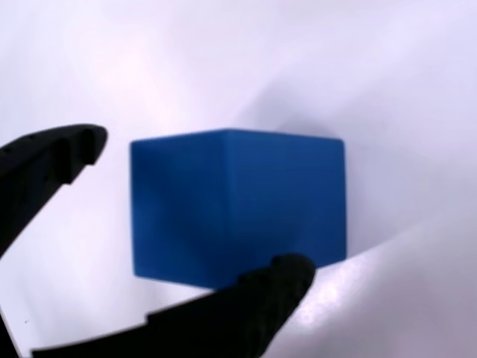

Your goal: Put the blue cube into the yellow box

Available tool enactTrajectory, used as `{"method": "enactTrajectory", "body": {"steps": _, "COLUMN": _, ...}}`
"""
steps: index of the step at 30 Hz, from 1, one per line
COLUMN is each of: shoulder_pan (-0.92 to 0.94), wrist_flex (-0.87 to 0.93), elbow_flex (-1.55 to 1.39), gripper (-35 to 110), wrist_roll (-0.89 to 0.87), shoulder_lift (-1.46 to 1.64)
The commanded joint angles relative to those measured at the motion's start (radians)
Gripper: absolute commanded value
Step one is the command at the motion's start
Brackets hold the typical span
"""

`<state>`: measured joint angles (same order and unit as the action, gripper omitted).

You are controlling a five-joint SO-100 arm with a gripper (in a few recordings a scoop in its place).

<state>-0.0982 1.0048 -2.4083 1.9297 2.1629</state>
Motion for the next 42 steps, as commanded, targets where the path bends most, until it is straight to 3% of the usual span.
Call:
{"method": "enactTrajectory", "body": {"steps": 1, "shoulder_pan": -0.029, "wrist_flex": -0.026, "elbow_flex": 0.023, "gripper": 44, "wrist_roll": 0.011, "shoulder_lift": 0.011}}
{"method": "enactTrajectory", "body": {"steps": 13, "shoulder_pan": -0.048, "wrist_flex": -0.074, "elbow_flex": -0.034, "gripper": 37, "wrist_roll": 0.011, "shoulder_lift": -0.021}}
{"method": "enactTrajectory", "body": {"steps": 33, "shoulder_pan": -0.034, "wrist_flex": -0.163, "elbow_flex": -0.081, "gripper": 13, "wrist_roll": 0.074, "shoulder_lift": -0.020}}
{"method": "enactTrajectory", "body": {"steps": 42, "shoulder_pan": -0.032, "wrist_flex": -0.321, "elbow_flex": 0.031, "gripper": 12, "wrist_roll": 0.098, "shoulder_lift": 0.041}}
